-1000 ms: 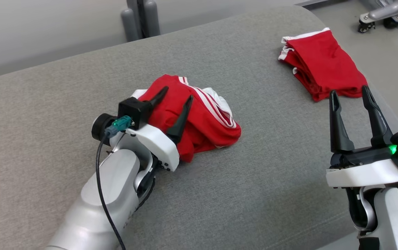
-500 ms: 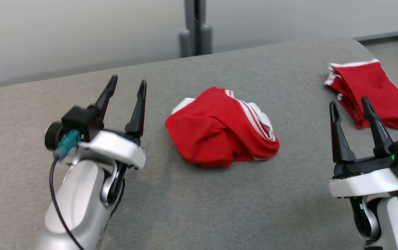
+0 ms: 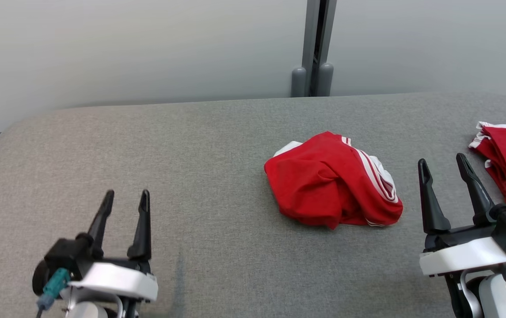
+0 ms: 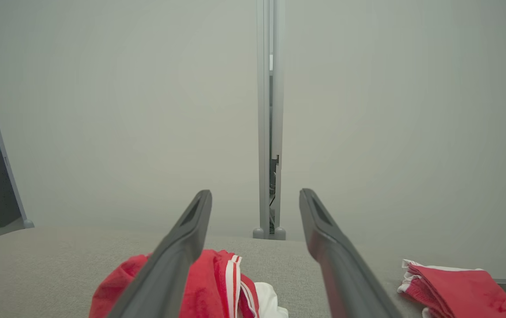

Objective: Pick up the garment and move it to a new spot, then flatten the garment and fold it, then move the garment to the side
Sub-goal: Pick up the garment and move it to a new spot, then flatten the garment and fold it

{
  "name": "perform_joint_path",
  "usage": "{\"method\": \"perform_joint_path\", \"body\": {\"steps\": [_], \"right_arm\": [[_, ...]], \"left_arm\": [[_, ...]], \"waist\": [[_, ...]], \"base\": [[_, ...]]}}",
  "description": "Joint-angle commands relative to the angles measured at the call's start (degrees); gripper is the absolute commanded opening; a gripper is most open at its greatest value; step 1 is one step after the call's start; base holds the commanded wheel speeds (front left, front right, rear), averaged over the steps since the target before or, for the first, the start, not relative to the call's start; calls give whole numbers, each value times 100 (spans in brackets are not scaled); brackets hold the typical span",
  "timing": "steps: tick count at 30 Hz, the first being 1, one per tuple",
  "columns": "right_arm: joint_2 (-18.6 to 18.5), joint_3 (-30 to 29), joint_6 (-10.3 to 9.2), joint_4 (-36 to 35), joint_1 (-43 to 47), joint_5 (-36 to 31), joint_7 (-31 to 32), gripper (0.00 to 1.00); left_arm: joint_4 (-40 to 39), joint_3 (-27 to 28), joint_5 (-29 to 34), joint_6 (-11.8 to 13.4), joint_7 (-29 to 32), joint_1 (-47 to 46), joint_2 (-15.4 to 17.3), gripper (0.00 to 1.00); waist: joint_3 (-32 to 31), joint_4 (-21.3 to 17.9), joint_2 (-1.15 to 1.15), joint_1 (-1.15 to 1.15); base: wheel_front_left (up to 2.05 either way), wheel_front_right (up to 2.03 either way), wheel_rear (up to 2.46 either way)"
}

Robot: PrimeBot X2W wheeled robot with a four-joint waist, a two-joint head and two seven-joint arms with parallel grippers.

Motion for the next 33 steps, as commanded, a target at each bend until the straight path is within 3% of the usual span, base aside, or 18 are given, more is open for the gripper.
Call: {"method": "perform_joint_path", "body": {"steps": [1,21,27,28,33], "right_arm": [[-14,-27,-2,26,59,39,-5,100],[-48,-24,-2,321,-81,271,-6,100],[-341,108,-1,1608,-767,1041,-5,100],[-580,385,-2,2251,-1202,1499,104,100],[-865,810,-1,3010,-1784,2380,589,100]], "left_arm": [[-58,50,22,-41,-15,129,-17,100],[-182,-252,-269,-7,-15,269,-58,100],[-112,-493,-300,-5,-15,88,-57,100],[-94,-582,-325,31,-15,32,-51,100],[-54,-719,-318,48,-16,-60,-54,100]], "waist": [[-15,42,0,0],[56,374,0,0],[414,718,0,0],[536,873,0,0],[686,1106,0,0]], "base": [[0,0,0],[0,0,0],[0,0,0],[0,0,0],[0,0,0]]}}
